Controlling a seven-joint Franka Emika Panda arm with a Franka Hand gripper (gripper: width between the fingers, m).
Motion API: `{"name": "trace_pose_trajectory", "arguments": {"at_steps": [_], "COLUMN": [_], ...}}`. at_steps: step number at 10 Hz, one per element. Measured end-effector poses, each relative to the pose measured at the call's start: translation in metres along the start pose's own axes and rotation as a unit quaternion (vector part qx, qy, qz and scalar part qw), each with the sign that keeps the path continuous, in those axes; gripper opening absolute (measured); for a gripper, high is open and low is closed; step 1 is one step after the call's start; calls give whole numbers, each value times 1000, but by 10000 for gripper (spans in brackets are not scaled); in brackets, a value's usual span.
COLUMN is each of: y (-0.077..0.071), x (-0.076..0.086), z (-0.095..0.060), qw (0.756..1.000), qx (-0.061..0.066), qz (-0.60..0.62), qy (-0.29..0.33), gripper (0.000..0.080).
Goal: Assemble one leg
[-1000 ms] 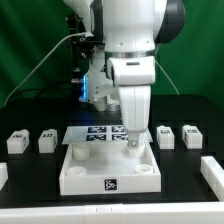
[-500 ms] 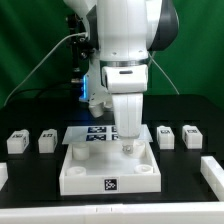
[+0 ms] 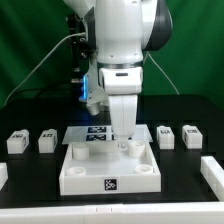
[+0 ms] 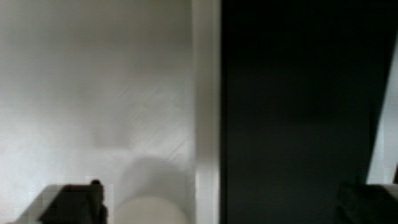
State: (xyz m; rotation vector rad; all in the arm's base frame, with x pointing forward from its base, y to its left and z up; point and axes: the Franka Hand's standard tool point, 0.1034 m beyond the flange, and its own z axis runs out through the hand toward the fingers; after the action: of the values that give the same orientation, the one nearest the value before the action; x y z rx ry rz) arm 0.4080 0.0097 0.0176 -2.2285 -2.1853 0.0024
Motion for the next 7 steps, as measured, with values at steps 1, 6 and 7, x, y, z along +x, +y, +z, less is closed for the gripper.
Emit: {"name": "trace_pose_trajectory", "arguments": {"at_steps": [1,6,7], "y": [-3,1,1], "x": [-8,-28,-28], "z": [7,13,13], "qw": [1000,1000,1000], "qx": [3,6,6], "qz": [0,24,24], "qy": [2,4,4], "gripper": [650,650,538]}}
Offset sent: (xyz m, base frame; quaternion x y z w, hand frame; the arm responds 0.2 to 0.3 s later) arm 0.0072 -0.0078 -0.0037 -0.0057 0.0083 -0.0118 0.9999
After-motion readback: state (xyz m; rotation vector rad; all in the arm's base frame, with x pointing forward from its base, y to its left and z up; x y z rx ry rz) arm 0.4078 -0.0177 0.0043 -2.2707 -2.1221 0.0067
